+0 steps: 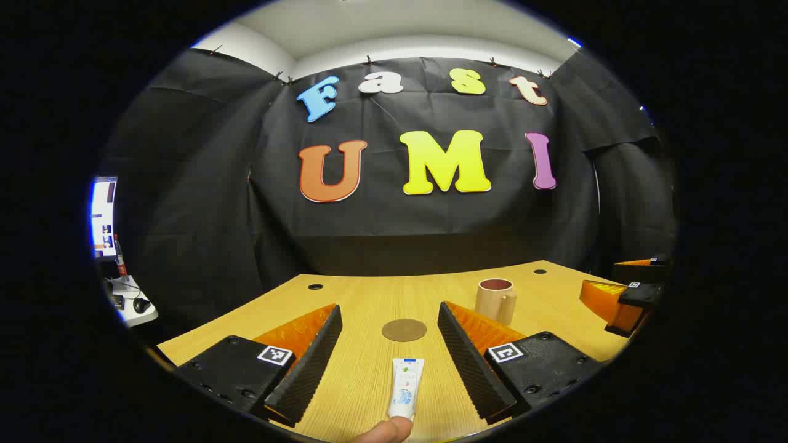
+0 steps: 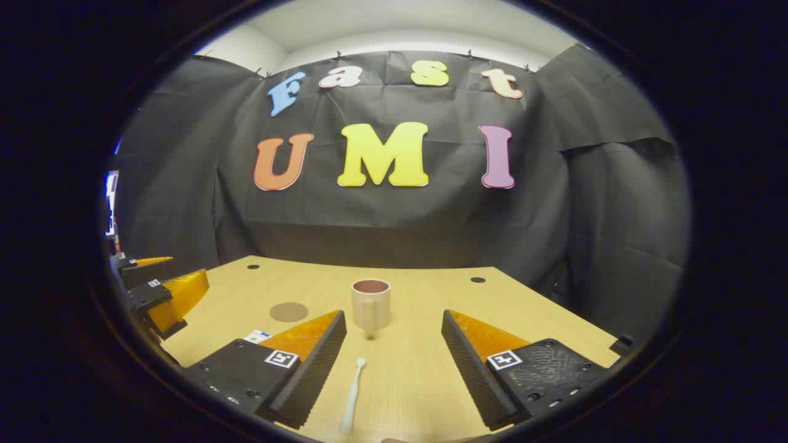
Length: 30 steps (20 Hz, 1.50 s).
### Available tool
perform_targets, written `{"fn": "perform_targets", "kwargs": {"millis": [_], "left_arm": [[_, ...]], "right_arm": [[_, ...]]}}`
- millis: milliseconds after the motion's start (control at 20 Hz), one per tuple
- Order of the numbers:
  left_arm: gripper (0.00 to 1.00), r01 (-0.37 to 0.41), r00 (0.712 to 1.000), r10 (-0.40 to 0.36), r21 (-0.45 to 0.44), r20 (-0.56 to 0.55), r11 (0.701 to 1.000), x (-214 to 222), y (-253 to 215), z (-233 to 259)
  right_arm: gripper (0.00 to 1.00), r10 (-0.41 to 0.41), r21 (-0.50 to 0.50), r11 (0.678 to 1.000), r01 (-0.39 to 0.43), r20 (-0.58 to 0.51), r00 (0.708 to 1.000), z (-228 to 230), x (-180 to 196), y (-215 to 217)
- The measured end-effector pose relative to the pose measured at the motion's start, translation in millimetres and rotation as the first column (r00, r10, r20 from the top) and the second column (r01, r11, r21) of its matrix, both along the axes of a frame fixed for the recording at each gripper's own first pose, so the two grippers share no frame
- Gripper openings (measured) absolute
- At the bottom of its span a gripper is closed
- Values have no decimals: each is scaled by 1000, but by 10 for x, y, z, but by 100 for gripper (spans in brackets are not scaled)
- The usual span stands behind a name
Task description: Put the toothbrush and toothpaste on the desktop into the cup, then pick up the cup and place it on the coaster on the desktop.
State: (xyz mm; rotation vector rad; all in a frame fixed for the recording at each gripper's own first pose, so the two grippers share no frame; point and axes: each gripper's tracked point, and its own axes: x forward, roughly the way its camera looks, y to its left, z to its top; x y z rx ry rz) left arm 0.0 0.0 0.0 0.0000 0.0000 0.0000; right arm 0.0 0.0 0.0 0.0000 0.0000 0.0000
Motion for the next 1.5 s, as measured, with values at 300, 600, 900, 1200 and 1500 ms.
{"fn": "perform_targets", "kwargs": {"millis": [300, 600, 900, 1200, 1500], "left_arm": [[99, -23, 1000, 23, -21, 5, 1000, 10, 86, -28], [99, -17, 1000, 17, -21, -10, 1000, 39, 88, -94], [99, -10, 1000, 10, -25, -24, 1000, 29, 72, -171], [99, 0, 999, 0, -5, -52, 1000, 32, 26, -313], [99, 19, 996, -19, -9, -92, 1000, 25, -10, -468]], "right_arm": [[94, -12, -17, 1000, 12, 17, 1000, 86, -85, -17], [94, -22, -11, 1000, 22, 15, 1000, 54, -66, -39], [95, -19, -14, 1000, 19, -20, 1000, -101, -4, 5], [94, 15, 3, 1000, -15, -128, 992, -586, 167, 155], [95, 49, -7, 999, -53, -249, 967, -947, 250, 343]]}}
